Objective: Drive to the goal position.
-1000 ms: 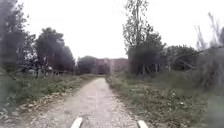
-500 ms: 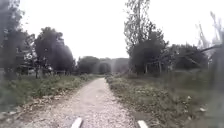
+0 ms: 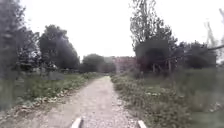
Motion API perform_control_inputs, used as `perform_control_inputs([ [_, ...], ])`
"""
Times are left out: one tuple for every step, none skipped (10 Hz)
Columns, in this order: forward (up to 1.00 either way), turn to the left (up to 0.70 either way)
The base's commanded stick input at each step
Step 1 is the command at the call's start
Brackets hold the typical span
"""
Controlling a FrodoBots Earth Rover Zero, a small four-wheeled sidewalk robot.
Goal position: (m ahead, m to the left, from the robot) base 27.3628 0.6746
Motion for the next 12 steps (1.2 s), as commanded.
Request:
perform_control_inputs([
  [0.70,0.00],
  [0.70,0.00],
  [0.70,0.00],
  [0.70,0.00],
  [0.70,0.00],
  [0.70,0.00],
  [0.70,0.00],
  [0.70,0.00],
  [0.70,0.00],
  [0.70,0.00],
  [0.70,0.00],
  [0.70,0.00],
])
